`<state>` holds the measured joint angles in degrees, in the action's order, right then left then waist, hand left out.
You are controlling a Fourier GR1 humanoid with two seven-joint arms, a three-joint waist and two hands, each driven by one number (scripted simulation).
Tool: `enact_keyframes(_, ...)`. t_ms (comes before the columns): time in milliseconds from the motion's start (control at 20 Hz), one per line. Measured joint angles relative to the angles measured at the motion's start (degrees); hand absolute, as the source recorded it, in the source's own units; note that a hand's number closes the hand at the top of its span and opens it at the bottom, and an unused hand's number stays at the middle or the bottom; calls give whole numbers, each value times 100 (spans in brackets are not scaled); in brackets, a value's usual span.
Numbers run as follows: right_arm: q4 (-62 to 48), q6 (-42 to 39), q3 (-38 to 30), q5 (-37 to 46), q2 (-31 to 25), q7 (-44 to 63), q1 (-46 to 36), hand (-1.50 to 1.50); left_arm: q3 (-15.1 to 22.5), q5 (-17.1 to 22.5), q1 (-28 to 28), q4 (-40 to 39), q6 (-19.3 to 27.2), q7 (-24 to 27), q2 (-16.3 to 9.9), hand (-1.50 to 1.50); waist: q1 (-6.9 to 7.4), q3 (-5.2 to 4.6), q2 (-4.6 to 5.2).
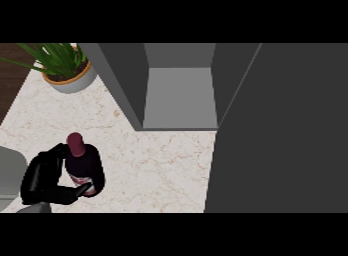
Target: Pick up the wine, place it into the cabinet and close the cabinet
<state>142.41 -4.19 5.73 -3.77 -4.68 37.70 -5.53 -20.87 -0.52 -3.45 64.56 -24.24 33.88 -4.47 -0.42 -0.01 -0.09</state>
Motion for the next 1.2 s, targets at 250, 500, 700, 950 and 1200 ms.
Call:
enact_keyframes(250, 11, 49, 12, 3, 40, 75, -64, -150, 104, -29, -103, 331, 395, 265, 191, 150, 14, 0, -2)
enact_keyframes(500, 24, -3, -42, -22, 59, 24, 53, -150, 391, 449, 171, 1356, 225, -438, 354, 150, 43, 4, -11)
enact_keyframes(700, 5, -71, -110, -26, 62, -104, 125, -150, 789, 845, 241, 2205, 370, -1305, 411, 150, 45, 6, -12)
enact_keyframes(950, 15, 83, 5, -10, 92, 223, -123, -150, 1480, 956, 292, 3194, 961, -2227, 435, 150, 44, 4, -12)
enact_keyframes(1200, 18, 93, 64, 7, 125, 205, -79, -150, 2353, 951, 209, 3711, 1693, -2799, 443, 150, 25, 3, -8)
